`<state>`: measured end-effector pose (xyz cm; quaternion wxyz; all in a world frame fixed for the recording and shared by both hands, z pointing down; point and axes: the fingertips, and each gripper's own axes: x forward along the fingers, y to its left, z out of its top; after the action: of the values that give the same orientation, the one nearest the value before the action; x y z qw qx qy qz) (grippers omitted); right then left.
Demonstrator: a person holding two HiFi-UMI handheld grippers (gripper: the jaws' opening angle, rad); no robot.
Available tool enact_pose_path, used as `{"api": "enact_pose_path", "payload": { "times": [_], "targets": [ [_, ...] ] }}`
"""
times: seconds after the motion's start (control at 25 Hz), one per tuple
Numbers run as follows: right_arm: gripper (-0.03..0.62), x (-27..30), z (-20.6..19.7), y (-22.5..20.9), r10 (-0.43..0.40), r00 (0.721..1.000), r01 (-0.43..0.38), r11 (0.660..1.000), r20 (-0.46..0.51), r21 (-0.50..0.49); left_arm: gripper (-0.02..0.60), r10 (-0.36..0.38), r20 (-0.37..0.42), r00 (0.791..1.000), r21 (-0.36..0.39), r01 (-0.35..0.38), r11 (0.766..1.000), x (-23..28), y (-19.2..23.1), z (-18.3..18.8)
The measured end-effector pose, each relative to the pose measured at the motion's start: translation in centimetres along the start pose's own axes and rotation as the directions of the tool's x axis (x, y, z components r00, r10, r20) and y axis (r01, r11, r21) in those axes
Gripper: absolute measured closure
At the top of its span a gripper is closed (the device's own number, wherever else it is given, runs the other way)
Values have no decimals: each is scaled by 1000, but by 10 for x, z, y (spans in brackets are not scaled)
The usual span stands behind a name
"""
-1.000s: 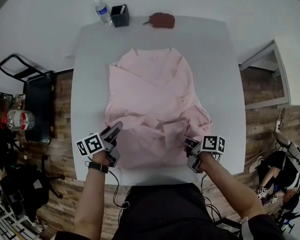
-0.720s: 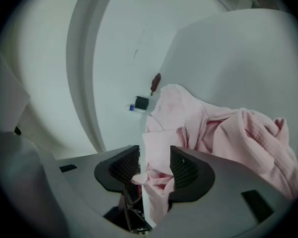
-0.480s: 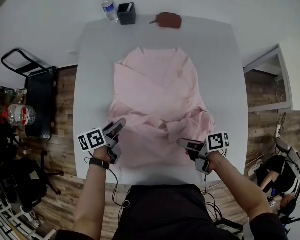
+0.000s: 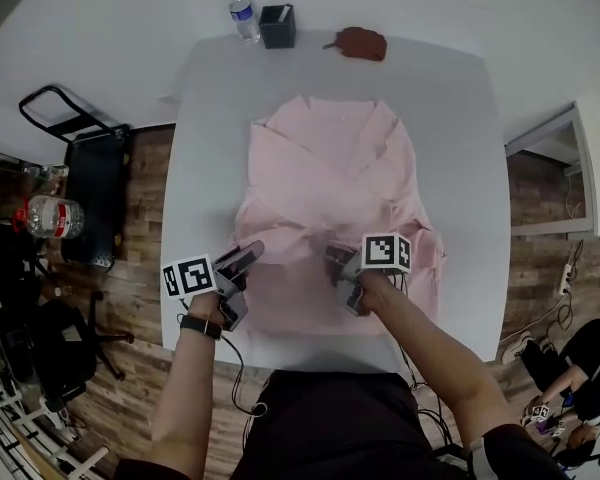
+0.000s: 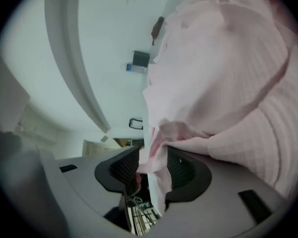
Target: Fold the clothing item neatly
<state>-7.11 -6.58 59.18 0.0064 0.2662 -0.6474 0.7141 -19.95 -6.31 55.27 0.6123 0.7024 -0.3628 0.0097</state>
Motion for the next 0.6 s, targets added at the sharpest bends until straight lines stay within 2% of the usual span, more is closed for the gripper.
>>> {"api": "enact_pose_path", "payload": {
  "times": [0.12,0.2,0.28,0.32,0.4,0.48,0.56,0.6],
  "targets": [
    [418,-5,38,27,80,991,-84,996,109,37,388,-34,56,998,-41,36,999,-13,1,13],
    [418,-15,56,44,139,978,-146,989,157,35,388,-20,134,991,-54,28,998,-22,8,29],
    [418,-34,61,54,177,974,-177,984,143,-16,388,20,209,978,-60,-7,998,-32,17,43],
    [418,-47,55,55,182,979,-177,983,95,-54,388,35,236,971,-51,-23,998,-36,18,48],
    [418,-73,22,39,124,990,-132,981,-66,-140,388,31,254,967,2,-32,999,-41,11,49],
    [418,-93,-22,4,14,978,-50,984,-209,-172,388,3,243,970,75,-22,997,-46,-2,41],
    [418,-98,-46,-30,-54,967,23,992,-248,-125,388,-5,234,972,163,-34,986,-50,-13,31],
    [418,-96,-46,-41,-61,974,45,996,-220,-77,390,-15,223,975,212,-33,977,-50,-20,25]
  ]
}}
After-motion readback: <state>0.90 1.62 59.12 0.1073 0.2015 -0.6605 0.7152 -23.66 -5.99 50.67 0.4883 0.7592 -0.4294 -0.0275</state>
